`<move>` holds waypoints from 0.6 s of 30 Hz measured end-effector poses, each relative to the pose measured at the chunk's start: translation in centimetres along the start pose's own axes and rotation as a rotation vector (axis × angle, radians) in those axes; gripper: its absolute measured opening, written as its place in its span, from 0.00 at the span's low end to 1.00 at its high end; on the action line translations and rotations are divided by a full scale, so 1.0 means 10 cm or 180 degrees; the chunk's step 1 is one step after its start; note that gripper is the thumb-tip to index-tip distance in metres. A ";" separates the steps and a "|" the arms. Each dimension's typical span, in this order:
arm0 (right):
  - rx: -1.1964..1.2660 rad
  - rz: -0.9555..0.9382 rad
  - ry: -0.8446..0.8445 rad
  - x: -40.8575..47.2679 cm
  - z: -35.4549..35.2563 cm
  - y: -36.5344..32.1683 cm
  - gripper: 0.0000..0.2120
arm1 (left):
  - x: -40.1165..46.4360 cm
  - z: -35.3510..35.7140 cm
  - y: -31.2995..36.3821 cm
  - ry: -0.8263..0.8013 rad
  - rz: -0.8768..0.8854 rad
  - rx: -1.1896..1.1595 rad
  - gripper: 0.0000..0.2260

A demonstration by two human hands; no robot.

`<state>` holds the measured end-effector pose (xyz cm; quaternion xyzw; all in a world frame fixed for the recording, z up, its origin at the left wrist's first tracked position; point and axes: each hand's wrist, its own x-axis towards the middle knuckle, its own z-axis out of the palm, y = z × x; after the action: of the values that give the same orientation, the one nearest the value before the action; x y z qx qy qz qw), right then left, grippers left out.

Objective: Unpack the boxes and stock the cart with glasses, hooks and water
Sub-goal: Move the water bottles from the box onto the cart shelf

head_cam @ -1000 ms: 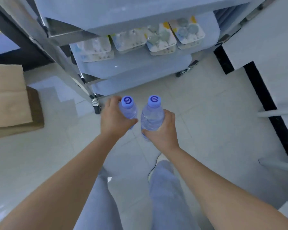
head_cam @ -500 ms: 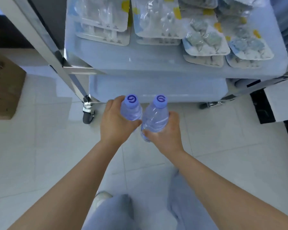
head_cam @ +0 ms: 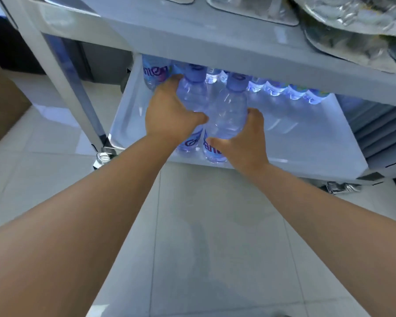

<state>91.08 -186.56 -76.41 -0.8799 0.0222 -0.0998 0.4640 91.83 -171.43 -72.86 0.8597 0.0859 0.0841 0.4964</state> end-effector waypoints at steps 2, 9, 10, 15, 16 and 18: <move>0.0037 -0.0066 0.0126 0.08 0.09 0.02 0.29 | 0.09 0.03 -0.01 0.0100 0.0018 -0.0015 0.25; -0.0096 -0.0255 0.0274 0.22 0.14 0.14 0.36 | 0.06 0.20 -0.22 0.0072 0.0143 -0.0314 0.29; -0.0092 -0.0254 0.0236 0.22 0.13 0.13 0.37 | 0.03 0.22 -0.28 0.0001 0.0093 -0.0279 0.31; 0.0173 -0.0180 -0.0218 0.13 0.13 0.15 0.44 | -0.14 0.29 -0.53 -0.0089 -0.0423 -0.0160 0.34; 0.0190 -0.0179 -0.0299 0.11 0.12 0.18 0.44 | -0.14 0.31 -0.53 -0.0046 -0.0381 -0.0133 0.34; 0.0148 -0.0197 -0.0316 0.10 0.05 0.27 0.42 | -0.12 0.37 -0.49 -0.0007 -0.0272 -0.0106 0.33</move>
<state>92.33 -187.75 -78.73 -0.8731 -0.0304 -0.0708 0.4814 91.20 -172.40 -79.03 0.8470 0.1205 0.0632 0.5138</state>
